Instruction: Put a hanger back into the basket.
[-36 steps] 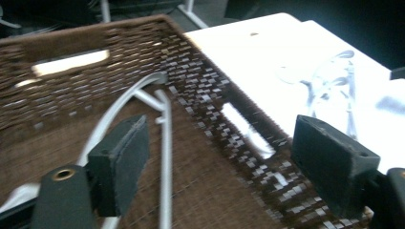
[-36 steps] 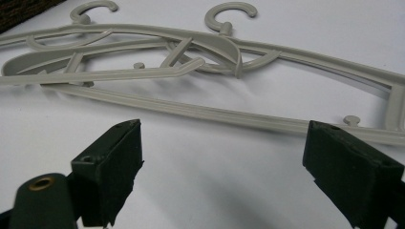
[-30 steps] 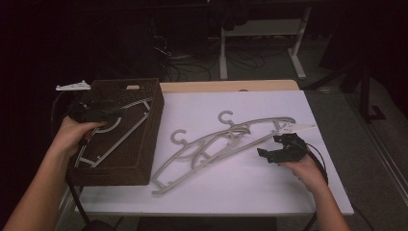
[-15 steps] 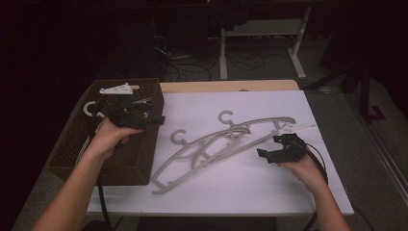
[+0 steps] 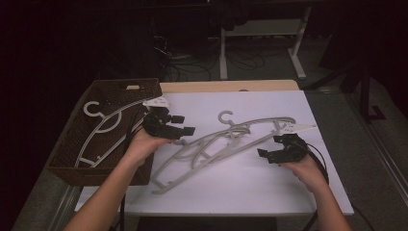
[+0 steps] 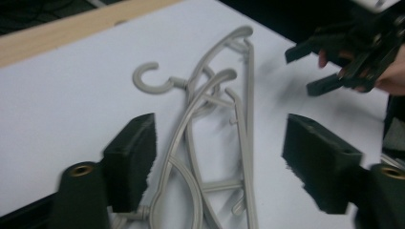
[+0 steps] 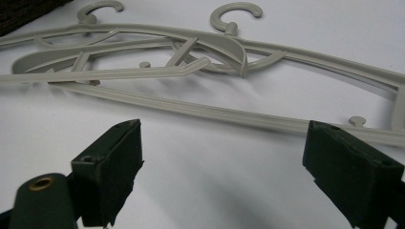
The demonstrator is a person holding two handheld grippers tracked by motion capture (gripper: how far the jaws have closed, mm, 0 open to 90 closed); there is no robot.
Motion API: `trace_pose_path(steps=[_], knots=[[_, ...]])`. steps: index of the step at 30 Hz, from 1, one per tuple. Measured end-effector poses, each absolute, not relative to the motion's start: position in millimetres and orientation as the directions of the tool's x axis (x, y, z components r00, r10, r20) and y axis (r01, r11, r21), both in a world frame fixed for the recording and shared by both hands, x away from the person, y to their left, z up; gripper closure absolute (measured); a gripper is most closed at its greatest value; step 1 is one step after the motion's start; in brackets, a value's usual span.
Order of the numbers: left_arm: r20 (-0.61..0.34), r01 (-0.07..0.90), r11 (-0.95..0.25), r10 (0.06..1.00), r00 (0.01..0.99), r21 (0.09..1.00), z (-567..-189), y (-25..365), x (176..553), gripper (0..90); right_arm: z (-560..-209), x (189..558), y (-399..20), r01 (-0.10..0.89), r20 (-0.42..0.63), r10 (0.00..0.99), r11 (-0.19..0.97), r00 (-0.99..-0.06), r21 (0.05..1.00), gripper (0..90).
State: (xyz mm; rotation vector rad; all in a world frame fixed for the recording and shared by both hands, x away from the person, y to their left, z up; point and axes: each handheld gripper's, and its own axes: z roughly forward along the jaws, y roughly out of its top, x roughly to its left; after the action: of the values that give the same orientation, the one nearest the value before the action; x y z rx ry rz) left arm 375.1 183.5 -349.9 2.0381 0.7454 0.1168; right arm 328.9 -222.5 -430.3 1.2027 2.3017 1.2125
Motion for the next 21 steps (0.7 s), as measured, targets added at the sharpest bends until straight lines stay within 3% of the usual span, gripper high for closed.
trace_pose_path(steps=[5,9,21], knots=[[-0.183,0.48,-0.41,0.581,0.793,0.776,-369.8,175.9,378.2,45.2,-430.4,329.0,-222.2,0.543,0.126,0.775,0.308,-0.62,0.781,12.8],[-0.151,0.492,-0.442,0.609,0.778,0.75,-383.4,170.3,383.2,52.8,-430.7,329.3,-221.5,0.544,0.125,0.774,0.31,-0.621,0.78,12.8],[-0.091,0.513,-0.514,0.64,0.763,0.687,-418.5,154.3,397.8,65.1,-431.1,329.4,-221.4,0.545,0.126,0.772,0.312,-0.623,0.778,12.8]])
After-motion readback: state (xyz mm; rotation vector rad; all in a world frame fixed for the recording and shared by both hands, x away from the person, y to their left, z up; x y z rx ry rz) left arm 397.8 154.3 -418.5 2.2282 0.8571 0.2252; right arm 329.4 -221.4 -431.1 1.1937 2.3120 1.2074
